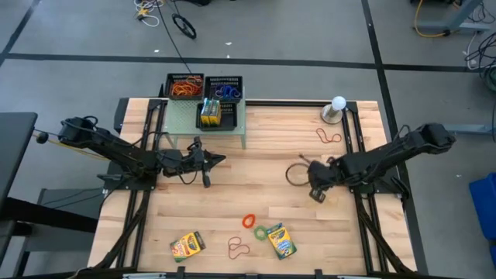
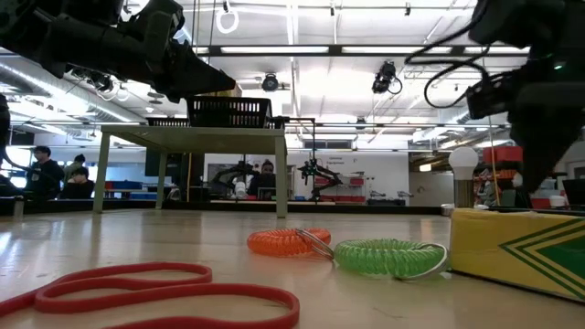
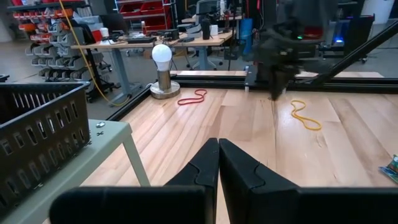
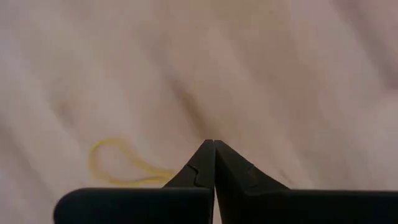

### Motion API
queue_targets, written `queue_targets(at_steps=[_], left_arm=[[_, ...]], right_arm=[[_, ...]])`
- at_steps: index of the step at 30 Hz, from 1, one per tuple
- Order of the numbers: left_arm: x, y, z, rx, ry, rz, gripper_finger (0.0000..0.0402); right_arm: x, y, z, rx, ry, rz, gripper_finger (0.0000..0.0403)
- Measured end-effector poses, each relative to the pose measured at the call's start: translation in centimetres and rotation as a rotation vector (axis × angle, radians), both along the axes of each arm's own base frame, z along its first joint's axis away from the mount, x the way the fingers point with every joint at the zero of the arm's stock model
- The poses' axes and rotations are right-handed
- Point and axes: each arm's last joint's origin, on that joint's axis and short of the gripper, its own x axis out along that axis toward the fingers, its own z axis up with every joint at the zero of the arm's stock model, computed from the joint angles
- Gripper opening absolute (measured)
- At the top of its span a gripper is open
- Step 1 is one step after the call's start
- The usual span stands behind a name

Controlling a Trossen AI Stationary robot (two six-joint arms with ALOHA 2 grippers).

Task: Pick & Place Office Desk Supplies
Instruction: Put the yellow rubber band into the top left black bin on the shelf

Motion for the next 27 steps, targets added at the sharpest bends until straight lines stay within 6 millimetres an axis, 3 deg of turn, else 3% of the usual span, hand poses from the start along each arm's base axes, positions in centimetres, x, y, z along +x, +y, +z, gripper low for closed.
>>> queue_targets(at_steps=[4,9,15,21,27], left_arm=[[0.0,0.0,0.0,0.000,0.000,0.000,0.0021],[0.0,0.0,0.0,0.000,-0.001,0.000,0.0021],[0.0,0.0,0.0,0.000,-0.002,0.000,0.0021],[0.0,0.0,0.0,0.000,-0.001,0.000,0.0021],[0.0,0.0,0.0,0.000,-0.002,0.000,0.0021]], right_arm=[[0.0,2.0,-0.5,0.006,0.001,0.149,0.0017],[-0.8,3.8,-1.6,-0.004,0.086,0.317,0.0068],[-0.9,4.4,-3.4,-0.027,0.190,0.430,0.0103],[-0.1,4.6,-4.7,-0.021,0.223,0.472,0.0087],[0.1,4.7,-4.5,-0.013,0.222,0.470,0.0019]])
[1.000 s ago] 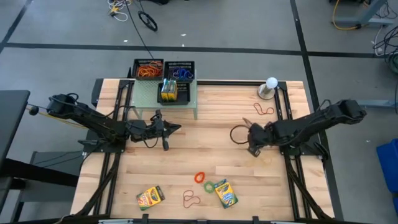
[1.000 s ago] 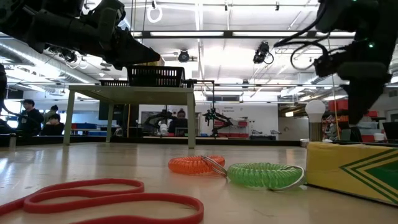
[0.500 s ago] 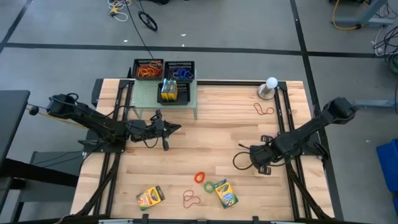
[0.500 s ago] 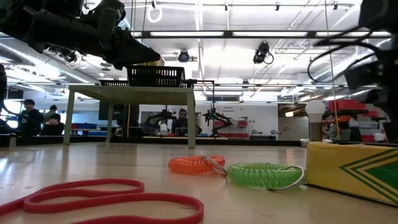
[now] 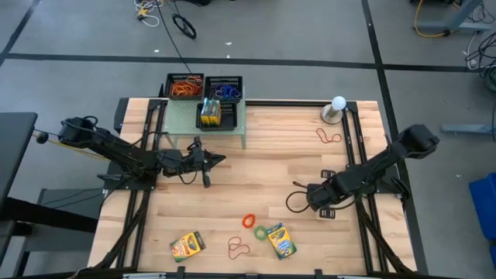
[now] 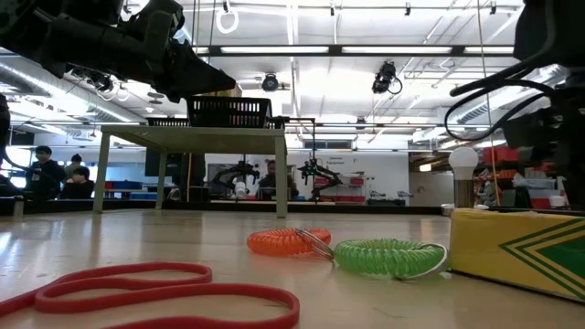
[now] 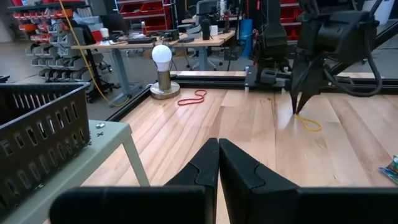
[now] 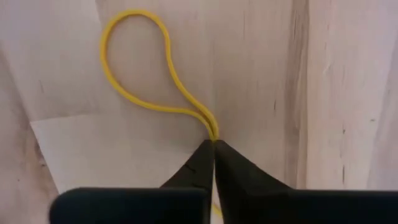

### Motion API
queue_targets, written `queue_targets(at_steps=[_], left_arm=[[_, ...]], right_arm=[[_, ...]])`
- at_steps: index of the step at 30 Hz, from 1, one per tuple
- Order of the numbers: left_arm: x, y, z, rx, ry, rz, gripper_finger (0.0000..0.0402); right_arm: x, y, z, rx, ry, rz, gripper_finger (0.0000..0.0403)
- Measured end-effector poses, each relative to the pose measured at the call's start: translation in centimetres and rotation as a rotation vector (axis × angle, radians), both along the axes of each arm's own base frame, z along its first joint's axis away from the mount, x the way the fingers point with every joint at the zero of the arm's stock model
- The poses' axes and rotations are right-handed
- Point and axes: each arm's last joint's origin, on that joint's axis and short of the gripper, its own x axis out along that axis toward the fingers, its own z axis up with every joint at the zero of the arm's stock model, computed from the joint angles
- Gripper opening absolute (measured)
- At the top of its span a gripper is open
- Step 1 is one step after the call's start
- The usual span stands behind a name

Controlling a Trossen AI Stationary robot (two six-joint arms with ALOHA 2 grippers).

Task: Pick & Place Office Desk Supplies
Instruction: Put the yellow rubber band into the top left black bin on the shelf

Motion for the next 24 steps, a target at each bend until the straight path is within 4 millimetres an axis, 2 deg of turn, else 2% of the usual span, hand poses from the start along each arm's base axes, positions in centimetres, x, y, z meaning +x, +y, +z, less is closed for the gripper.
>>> queue_targets(at_steps=[3,8,12,16,19,24], left_arm=[[0.0,0.0,0.0,0.000,0.000,0.000,0.0021],[0.0,0.0,0.0,0.000,0.001,0.000,0.0021],[0.0,0.0,0.0,0.000,0.001,0.000,0.0021],[0.0,0.0,0.0,0.000,0.000,0.000,0.0021],[0.0,0.0,0.0,0.000,0.001,0.000,0.0021],[0.0,0.0,0.0,0.000,-0.001,0.000,0.0021]], right_arm=[[0.5,0.2,0.5,0.004,-0.007,0.002,0.0007],[2.9,1.5,3.0,0.035,-0.163,0.043,0.0004],[5.6,2.2,5.1,0.063,-0.402,0.086,0.0003],[8.3,1.9,5.9,0.075,-0.633,0.086,0.0003],[10.4,1.2,5.6,0.050,-0.747,0.056,0.0002],[13.6,-0.3,3.1,-0.003,-0.844,0.011,0.0001]])
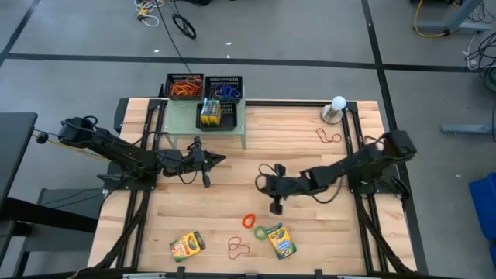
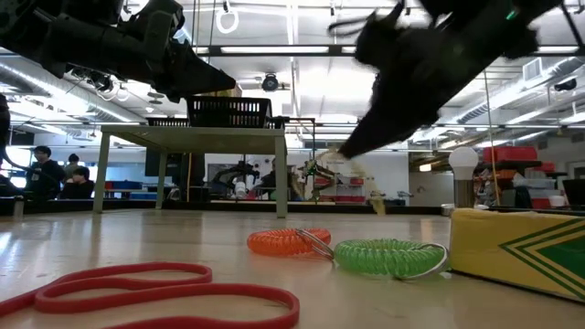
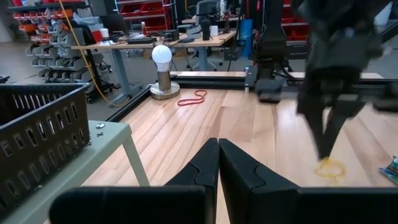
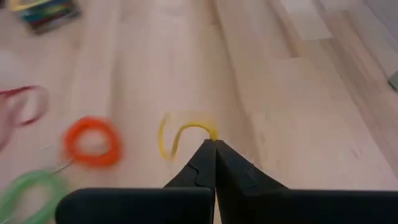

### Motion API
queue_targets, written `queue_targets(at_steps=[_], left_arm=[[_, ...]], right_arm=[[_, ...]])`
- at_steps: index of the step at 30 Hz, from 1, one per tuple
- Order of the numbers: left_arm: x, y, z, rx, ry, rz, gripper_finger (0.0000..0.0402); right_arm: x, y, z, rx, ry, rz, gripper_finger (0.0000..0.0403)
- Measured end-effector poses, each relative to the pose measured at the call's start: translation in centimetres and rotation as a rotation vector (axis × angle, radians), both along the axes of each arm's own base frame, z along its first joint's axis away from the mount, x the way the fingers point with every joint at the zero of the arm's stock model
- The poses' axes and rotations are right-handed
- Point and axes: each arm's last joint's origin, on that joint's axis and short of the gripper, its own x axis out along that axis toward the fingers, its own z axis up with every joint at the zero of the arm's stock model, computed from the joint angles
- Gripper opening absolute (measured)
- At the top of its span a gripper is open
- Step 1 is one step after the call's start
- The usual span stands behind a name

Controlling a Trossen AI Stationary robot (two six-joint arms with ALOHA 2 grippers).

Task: Pick & Place Office Desk Supplies
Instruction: Put the yellow rubber band into the top left black bin on the shelf

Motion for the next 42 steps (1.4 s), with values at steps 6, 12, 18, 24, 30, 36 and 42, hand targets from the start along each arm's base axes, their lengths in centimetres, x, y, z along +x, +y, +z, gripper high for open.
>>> queue_targets(at_steps=[6,12,18,24,30,36,42], left_arm=[[0.0,0.0,0.0,0.000,0.002,0.000,0.0021],[0.0,0.0,0.0,0.000,0.001,0.000,0.0021],[0.0,0.0,0.0,0.000,0.001,0.000,0.0021],[0.0,0.0,0.0,0.000,0.000,0.000,0.0021],[0.1,-0.1,0.8,-0.090,-0.105,-0.009,0.0021],[0.1,-0.1,1.1,-0.329,-0.207,-0.036,0.0021],[0.7,0.1,1.8,-0.489,-0.246,-0.121,0.0021]], right_arm=[[2.4,-2.2,-3.1,-0.018,-0.042,-0.064,0.0001],[3.0,-2.9,-4.3,-0.020,-0.051,-0.088,0.0046],[2.3,-2.2,-1.8,-0.014,-0.087,-0.069,0.0131],[-0.5,-1.0,1.5,-0.113,-0.036,-0.092,0.0148],[-3.3,1.4,-0.4,-0.105,-0.093,-0.058,0.0053],[-5.9,2.0,-2.9,-0.035,-0.156,-0.093,0.0016],[-6.8,1.6,-3.4,-0.060,-0.194,-0.096,0.0025]])
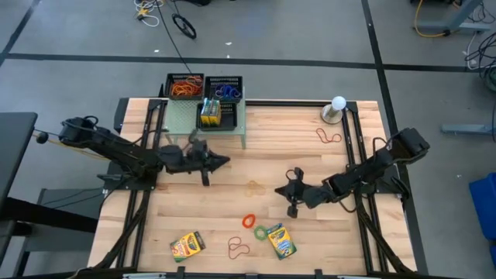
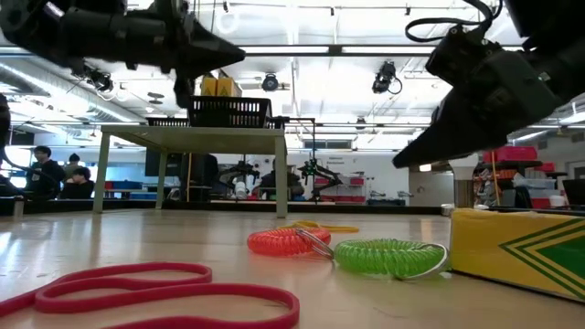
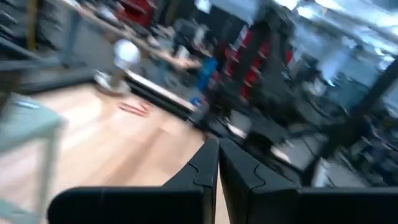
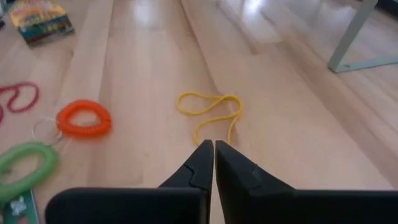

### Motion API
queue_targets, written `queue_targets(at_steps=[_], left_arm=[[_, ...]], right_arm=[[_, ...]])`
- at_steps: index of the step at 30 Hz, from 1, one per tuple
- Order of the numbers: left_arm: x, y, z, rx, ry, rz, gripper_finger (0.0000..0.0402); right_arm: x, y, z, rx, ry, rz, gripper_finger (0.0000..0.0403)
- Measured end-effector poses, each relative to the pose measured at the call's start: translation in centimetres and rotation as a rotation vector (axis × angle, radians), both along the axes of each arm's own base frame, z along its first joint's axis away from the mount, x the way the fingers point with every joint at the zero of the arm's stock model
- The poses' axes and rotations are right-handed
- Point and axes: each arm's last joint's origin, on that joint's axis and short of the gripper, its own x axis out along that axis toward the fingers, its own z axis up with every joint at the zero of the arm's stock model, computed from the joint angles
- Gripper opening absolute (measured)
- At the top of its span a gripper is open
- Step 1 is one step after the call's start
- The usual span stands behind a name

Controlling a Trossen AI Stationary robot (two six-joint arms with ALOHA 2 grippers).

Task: Pick & Place Office Desk Supplies
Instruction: Put the yellow rubber band into the top left black bin on the shelf

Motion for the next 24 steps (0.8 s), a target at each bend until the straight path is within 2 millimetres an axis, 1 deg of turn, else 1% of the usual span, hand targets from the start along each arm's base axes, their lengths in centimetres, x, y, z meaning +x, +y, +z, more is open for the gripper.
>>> queue_targets(at_steps=[3,8,11,14,17,19,24], left_arm=[[1.3,-1.7,0.2,0.046,0.117,-0.040,0.0021],[4.9,-4.3,0.3,0.072,0.339,-0.031,0.0025],[7.3,-5.4,-0.7,0.086,0.505,0.010,0.0039],[9.9,-6.3,-2.4,0.093,0.635,0.025,0.0065],[12.3,-6.8,-4.3,0.100,0.714,0.026,0.0097],[13.8,-6.9,-5.3,0.103,0.744,0.038,0.0116],[16.3,-5.9,-7.2,0.115,0.857,0.089,0.0153]], right_arm=[[-0.3,-0.4,0.1,-0.010,-0.009,-0.006,0.0016],[-0.8,-1.0,0.4,-0.014,-0.024,-0.010,0.0005],[-1.4,-1.1,0.1,0.011,-0.019,-0.016,0.0005],[-2.3,-0.8,-0.3,0.059,-0.016,-0.019,0.0010],[-3.2,0.1,-0.7,0.109,-0.012,-0.007,0.0011],[-3.8,0.6,-0.9,0.106,-0.020,-0.015,0.0010],[-4.5,1.1,-1.0,0.050,-0.054,-0.040,0.0007]])
